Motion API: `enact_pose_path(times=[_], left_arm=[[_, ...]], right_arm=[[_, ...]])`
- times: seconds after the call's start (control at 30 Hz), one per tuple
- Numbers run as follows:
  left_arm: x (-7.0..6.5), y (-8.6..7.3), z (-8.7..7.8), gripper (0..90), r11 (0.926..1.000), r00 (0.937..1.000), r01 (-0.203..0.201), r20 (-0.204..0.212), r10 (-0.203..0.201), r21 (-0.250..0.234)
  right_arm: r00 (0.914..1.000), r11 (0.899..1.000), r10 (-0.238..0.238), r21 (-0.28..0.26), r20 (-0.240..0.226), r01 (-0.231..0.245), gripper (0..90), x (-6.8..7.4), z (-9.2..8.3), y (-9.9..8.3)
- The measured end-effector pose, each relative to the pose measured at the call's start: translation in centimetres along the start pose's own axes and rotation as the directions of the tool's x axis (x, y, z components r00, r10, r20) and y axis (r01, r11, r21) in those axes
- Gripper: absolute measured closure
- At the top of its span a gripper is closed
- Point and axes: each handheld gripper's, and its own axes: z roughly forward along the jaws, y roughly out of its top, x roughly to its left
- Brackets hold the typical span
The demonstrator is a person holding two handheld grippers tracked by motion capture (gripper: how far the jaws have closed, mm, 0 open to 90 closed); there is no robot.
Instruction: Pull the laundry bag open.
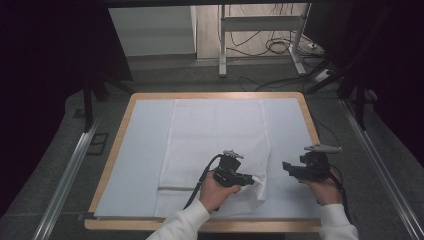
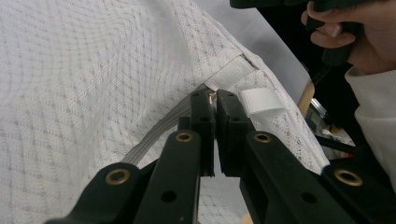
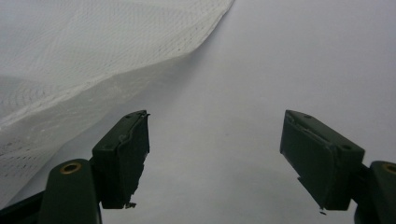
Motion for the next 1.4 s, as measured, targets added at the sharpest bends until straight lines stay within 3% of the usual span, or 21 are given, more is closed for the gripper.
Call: enact_pose_path(times=[0.13, 0.43, 0.6, 0.77, 0.9, 1.13, 1.17, 1.27, 1.4], left_arm=[[0.0, 0.1, -0.4, 86.4, 1.0, 1.0, -0.005, -0.001, 0.005, -0.003], [-0.1, 0.0, -0.4, 86.4, 0.9999, 0.9999, -0.012, 0.005, 0.012, 0.0], [-0.1, 0.0, -0.4, 86.4, 1.0, 1.0, -0.008, 0.004, 0.008, -0.002], [-0.1, 0.0, -0.4, 86.4, 1.0, 1.0, -0.007, 0.001, 0.007, -0.002], [-0.2, -0.1, -0.2, 86.4, 0.9999, 0.9999, -0.015, 0.001, 0.015, 0.003], [-0.4, -0.1, 0.3, 86.4, 0.9997, 0.9998, -0.018, 0.001, 0.018, 0.015], [-0.4, -0.1, 0.3, 86.4, 0.9997, 0.9998, -0.019, 0.001, 0.019, 0.016], [-0.5, -0.2, 0.6, 86.4, 0.9997, 0.9999, -0.017, 0.001, 0.017, 0.02], [-0.6, -0.2, 0.7, 86.4, 0.9997, 0.9999, -0.016, 0.006, 0.016, 0.02]], right_arm=[[0.9999, 1.0, 0.007, 0.004, 0.009, -0.007, 23.2, 0.0, -0.1, 0.1], [0.9972, 0.999, 0.053, -0.009, -0.053, -0.054, 22.6, 0.1, -0.4, 0.3], [0.9946, 0.998, 0.052, -0.014, -0.09, -0.053, 22.0, 0.2, -0.4, 0.3], [0.9921, 0.997, 0.077, 0.002, -0.099, -0.077, 21.8, 0.3, -0.5, 0.4], [0.9857, 0.993, 0.115, 0.021, -0.123, -0.114, 21.7, 0.6, -0.6, 0.8], [0.9743, 0.991, 0.137, 0.022, -0.179, -0.135, 19.9, 1.8, -0.3, 1.2], [0.9683, 0.989, 0.146, 0.031, -0.203, -0.143, 19.9, 2.1, -0.1, 1.3], [0.9635, 0.989, 0.151, 0.038, -0.221, -0.146, 19.8, 2.4, 0.2, 1.3], [0.9626, 0.988, 0.151, 0.051, -0.225, -0.143, 19.7, 2.9, 0.6, 1.3]])
